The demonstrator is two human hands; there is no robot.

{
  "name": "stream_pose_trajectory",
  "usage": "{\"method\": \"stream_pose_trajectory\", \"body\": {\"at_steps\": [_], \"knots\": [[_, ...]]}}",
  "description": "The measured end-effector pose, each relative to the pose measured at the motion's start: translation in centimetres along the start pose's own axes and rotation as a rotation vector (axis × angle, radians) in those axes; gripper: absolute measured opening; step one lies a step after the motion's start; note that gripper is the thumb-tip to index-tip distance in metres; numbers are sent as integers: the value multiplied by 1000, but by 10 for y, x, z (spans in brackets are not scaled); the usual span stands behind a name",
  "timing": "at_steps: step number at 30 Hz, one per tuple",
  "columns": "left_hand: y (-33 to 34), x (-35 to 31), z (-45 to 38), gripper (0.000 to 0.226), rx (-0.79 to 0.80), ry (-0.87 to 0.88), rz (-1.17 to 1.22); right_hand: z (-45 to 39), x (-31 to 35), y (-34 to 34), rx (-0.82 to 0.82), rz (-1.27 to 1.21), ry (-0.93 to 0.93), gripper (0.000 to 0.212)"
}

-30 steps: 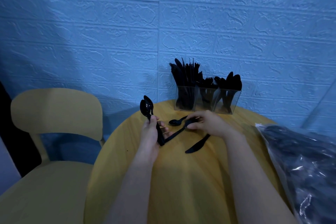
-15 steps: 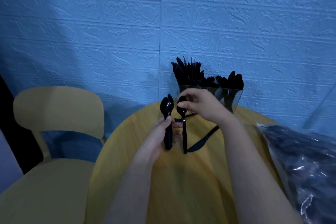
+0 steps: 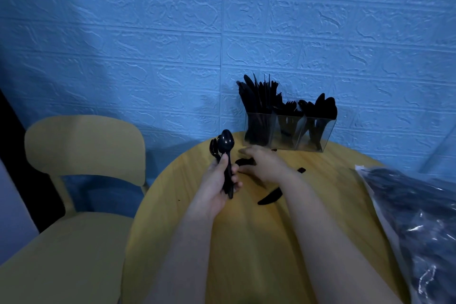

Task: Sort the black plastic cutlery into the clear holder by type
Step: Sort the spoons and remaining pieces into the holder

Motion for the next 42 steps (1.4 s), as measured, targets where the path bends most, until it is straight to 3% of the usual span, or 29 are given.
{"method": "stream_pose_trajectory", "body": {"at_steps": [6,10,13,25,30,33,37,42], "knots": [[-3,-2,-1,17,-61,40,-32,3,6,-6,-85,-22,-9,45],[-2,-2,-1,17,-73,40,-12,21,9,-41,-356,-335,-31,44],[2,-1,-1,16,-63,39,8,34,17,-63,-436,-577,-49,43],[28,6,5,25,168,-12,-98,30,35,-49,-367,-310,129,53],[43,10,11,30,249,-65,-91,47,17,-51,-70,-691,-21,36],[69,10,9,19,388,-150,-157,60,-1,-54,56,-890,-94,39],[113,2,-7,22,548,-211,-282,76,-30,-88,-11,-1016,-124,28],[171,-4,-35,28,675,-257,-424,100,-69,-137,-145,-947,-124,26]]}}
Point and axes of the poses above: each hand's wrist, its own z-axis away from the middle knuckle, its own y-axis out of the palm, x = y × z, the point moved 5 cm from there along -z, towards the middle knuckle, and after that the axes turned 13 degrees about x, right-handed, at the moved point
